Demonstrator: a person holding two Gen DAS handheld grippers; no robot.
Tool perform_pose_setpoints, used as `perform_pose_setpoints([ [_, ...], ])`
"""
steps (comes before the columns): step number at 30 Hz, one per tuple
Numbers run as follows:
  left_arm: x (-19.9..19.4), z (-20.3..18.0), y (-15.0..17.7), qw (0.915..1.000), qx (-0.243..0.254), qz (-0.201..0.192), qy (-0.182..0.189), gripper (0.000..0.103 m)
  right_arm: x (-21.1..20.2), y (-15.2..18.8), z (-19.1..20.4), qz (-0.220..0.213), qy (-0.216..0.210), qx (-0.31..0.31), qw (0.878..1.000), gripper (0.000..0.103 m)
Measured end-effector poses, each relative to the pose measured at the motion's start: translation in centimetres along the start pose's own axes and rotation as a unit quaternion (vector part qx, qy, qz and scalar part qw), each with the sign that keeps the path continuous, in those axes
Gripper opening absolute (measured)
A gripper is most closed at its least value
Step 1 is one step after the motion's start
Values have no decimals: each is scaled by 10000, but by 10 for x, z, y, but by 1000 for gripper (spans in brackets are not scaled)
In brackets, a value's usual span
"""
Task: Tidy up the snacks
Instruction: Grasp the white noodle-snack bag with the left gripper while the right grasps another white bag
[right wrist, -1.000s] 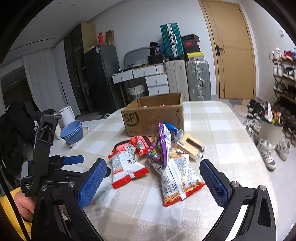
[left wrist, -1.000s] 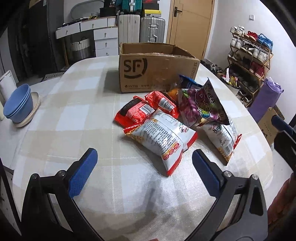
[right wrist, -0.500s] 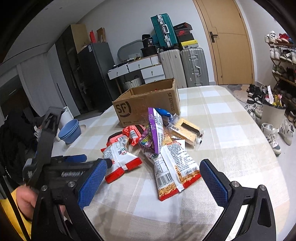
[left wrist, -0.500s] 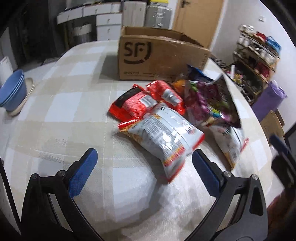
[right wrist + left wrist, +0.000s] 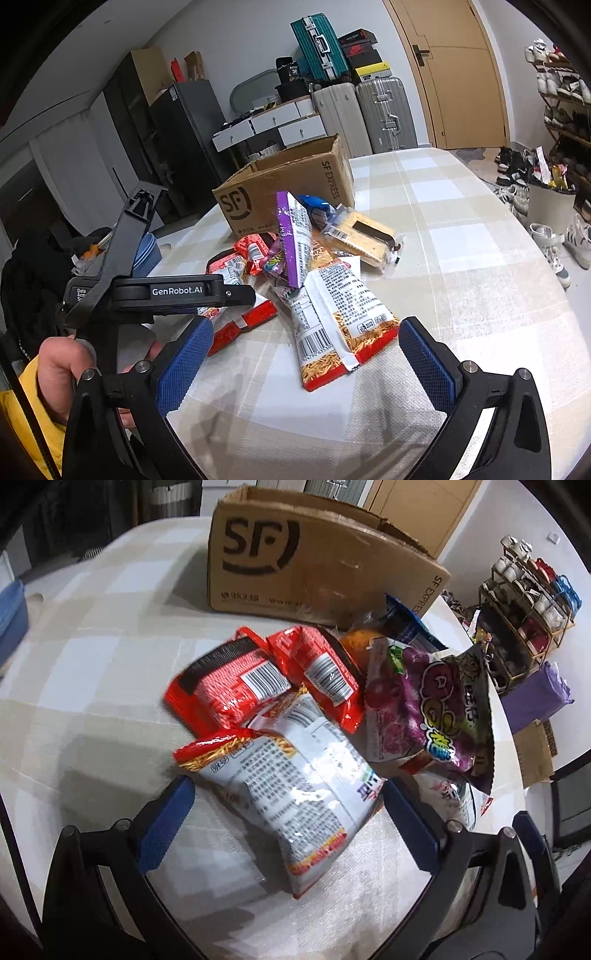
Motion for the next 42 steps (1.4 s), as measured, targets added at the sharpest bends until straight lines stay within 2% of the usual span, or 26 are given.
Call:
perform_pose_setpoints([
  [2,1,-1,-3,10000,9,-55,30,100,2,0,-2,14,-2,20,10000,102],
  [4,2,-3,-5,9998,53,-107,139,90,4,0,-3,28,-5,44,10000,102],
  [8,-1,0,-4,9992,53,-167,362,78,6,1,-1,64,-22,45,10000,102],
  [9,-3,2,-3,9989,66,-161,444,72,7,2,0,75,-22,35,10000,102],
  [10,-3,2,-3,9985,89,-149,518,52,8,2,2,93,-27,18,10000,102],
  [11,-4,2,-1,9978,145,-103,641,49,8,2,3,104,-33,6,9999,102],
  [14,-7,0,3,9977,310,-163,578,46,10,3,7,135,-31,-51,9999,102],
  [24,-14,13,23,9950,510,-87,849,43,13,1,15,174,-30,-134,9998,102],
  [26,-17,18,27,9956,527,-143,763,42,16,1,15,224,-39,-98,9997,102],
  [35,-33,31,35,9938,669,-304,841,42,28,-13,-4,393,317,-6,9987,102],
  [40,-35,40,40,9938,617,-302,873,42,48,-18,-8,752,550,-271,9953,102],
  [42,-36,41,40,9943,606,-350,802,42,62,-16,-7,1057,549,-413,9920,101],
])
Point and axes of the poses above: each gripper's, at about its wrist camera, not at the fingertips, and x roughly the way its jaws point, z to its left, y to its underside, the point moved 6 cm from there along x, roughly the way its jaws point, and after that the axes turned 5 degrees about z, right-handed, at the moved point
